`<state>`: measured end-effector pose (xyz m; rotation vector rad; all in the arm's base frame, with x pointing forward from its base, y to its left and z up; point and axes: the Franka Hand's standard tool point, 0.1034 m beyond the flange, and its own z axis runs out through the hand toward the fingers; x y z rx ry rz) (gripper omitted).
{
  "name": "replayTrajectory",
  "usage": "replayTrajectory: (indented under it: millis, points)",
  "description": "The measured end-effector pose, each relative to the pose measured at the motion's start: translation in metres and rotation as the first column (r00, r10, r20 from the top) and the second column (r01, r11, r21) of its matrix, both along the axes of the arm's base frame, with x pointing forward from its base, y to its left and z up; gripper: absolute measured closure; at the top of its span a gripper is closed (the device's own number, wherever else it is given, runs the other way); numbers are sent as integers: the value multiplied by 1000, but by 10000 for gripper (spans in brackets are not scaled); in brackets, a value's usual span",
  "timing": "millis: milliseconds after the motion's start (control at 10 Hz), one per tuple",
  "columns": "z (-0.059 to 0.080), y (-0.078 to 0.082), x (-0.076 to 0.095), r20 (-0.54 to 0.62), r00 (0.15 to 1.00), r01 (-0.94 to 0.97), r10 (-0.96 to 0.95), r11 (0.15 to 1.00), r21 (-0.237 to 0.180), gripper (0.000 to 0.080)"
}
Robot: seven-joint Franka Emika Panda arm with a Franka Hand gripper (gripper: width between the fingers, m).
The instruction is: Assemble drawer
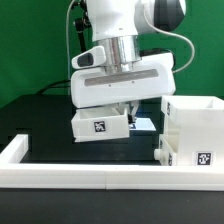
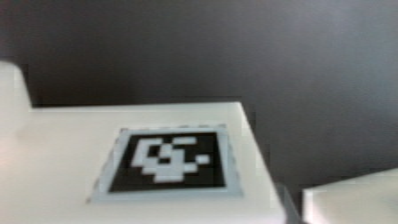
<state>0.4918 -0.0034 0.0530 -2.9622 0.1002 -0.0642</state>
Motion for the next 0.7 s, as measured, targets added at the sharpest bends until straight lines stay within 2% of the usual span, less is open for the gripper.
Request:
replayTrajectory:
  millis: [300, 500, 700]
  points:
    - [-1, -1, 0, 17, 998, -57, 57, 998, -4, 755]
    - [0, -5, 4, 51, 962, -267, 268, 963, -34, 755]
    - [4, -7, 11, 72, 863, -495, 500, 865, -78, 755]
